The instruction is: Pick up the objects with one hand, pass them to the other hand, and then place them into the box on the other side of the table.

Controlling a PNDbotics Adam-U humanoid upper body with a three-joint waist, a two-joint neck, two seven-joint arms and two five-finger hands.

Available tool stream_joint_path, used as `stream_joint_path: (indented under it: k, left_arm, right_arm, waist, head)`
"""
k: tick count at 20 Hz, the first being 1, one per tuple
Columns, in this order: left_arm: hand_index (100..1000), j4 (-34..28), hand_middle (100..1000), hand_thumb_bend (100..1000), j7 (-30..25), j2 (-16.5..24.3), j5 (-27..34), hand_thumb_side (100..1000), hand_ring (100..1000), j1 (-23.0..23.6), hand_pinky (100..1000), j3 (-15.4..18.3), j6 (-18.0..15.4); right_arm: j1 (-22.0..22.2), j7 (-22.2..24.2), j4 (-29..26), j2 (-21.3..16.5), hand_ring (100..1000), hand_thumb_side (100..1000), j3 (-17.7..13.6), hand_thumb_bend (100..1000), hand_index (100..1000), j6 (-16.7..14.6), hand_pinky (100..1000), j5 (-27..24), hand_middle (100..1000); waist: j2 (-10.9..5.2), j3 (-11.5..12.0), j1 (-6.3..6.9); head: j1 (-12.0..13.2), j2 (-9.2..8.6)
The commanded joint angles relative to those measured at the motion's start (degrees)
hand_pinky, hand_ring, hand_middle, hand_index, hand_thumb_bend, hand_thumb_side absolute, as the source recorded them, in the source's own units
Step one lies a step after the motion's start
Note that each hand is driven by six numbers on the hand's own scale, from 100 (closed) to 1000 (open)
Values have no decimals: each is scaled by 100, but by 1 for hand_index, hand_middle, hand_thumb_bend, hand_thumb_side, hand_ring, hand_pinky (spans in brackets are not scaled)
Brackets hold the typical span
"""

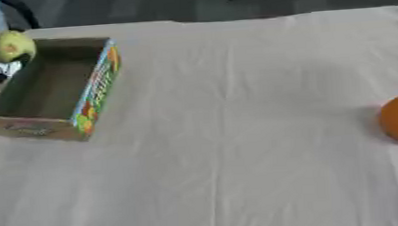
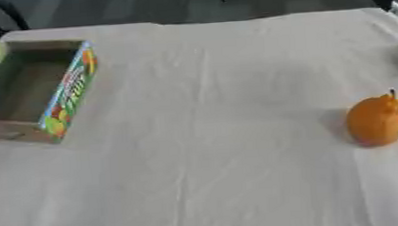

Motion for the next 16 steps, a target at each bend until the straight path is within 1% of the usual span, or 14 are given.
stream_joint_path:
  k: [1, 3, 4, 5, 6, 7, 8, 9, 10, 11, 13, 15, 16]
  left_arm:
    - [465, 154, 426, 458, -390, 138, -207, 173, 451, -252, 431, -36, -46]
    - [480, 268, 439, 469, -639, 83, -360, 160, 461, -371, 446, -91, -65]
    - [484, 327, 443, 492, -730, 57, -449, 156, 465, -425, 451, -105, -51]
    - [495, 382, 454, 539, -801, 33, -538, 147, 473, -468, 463, -118, -30]
    - [501, 441, 459, 564, -870, 10, -644, 143, 478, -511, 470, -134, 2]
    - [522, 491, 473, 618, -921, -12, -745, 144, 492, -550, 486, -146, 29]
    - [552, 547, 496, 664, -954, -37, -841, 170, 514, -587, 510, -154, 62]
    - [604, 607, 534, 726, -992, -60, -932, 219, 553, -615, 548, -163, 107]
    - [688, 666, 614, 825, -1059, -80, -1028, 296, 630, -637, 613, -176, 156]
    - [763, 703, 702, 894, -1127, -94, -1118, 366, 717, -655, 676, -184, 187]
    - [827, 731, 773, 939, -1225, -105, -1281, 422, 776, -670, 727, -176, 222]
    - [832, 714, 772, 934, -1231, -102, -1388, 448, 774, -667, 727, -141, 259]
    - [826, 695, 762, 912, -1216, -104, -1389, 463, 767, -658, 723, -111, 282]
  right_arm:
    - [-55, -10, -27, -175, 730, 275, -45, 673, 852, -15, 756, -42, 727]
    - [-53, -9, -24, -169, 730, 274, -42, 673, 853, -17, 755, -52, 727]
    - [-51, -8, -23, -167, 730, 274, -41, 674, 853, -18, 755, -58, 727]
    - [-49, -6, -24, -166, 730, 274, -39, 674, 853, -20, 755, -64, 727]
    - [-46, -4, -25, -163, 730, 274, -37, 674, 853, -22, 755, -70, 727]
    - [-44, -4, -25, -159, 729, 274, -36, 674, 853, -23, 755, -75, 727]
    - [-43, -5, -25, -156, 729, 273, -37, 674, 853, -26, 755, -80, 726]
    - [-44, -7, -26, -153, 729, 273, -38, 674, 852, -30, 755, -86, 726]
    - [-46, -9, -26, -148, 729, 273, -37, 674, 852, -34, 755, -93, 726]
    - [-48, -10, -28, -146, 729, 273, -35, 674, 852, -38, 755, -100, 726]
    - [-46, -9, -42, -153, 729, 273, -34, 674, 852, -47, 755, -107, 726]
    - [-71, -13, -40, -146, 729, 272, -33, 674, 852, -44, 755, -105, 726]
    - [-96, -14, -28, -137, 728, 272, -29, 674, 852, -40, 755, -98, 726]
  waist:
    - [-85, -9, 0]
    - [-85, -18, 1]
    - [-84, -22, 3]
    - [-84, -24, 6]
    - [-85, -26, 11]
    - [-86, -27, 15]
    - [-87, -26, 19]
    - [-89, -26, 23]
    - [-91, -28, 25]
    - [-94, -29, 25]
    - [-98, -31, 23]
    - [-102, -32, 23]
    - [-103, -32, 22]
  head:
    - [27, -69]
    - [21, -62]
    - [22, -56]
    - [26, -53]
    - [36, -50]
    - [43, -47]
    - [45, -44]
    - [47, -36]
    - [47, -18]
    - [38, 1]
    - [-24, 21]
    - [-88, 30]
    - [-120, 34]
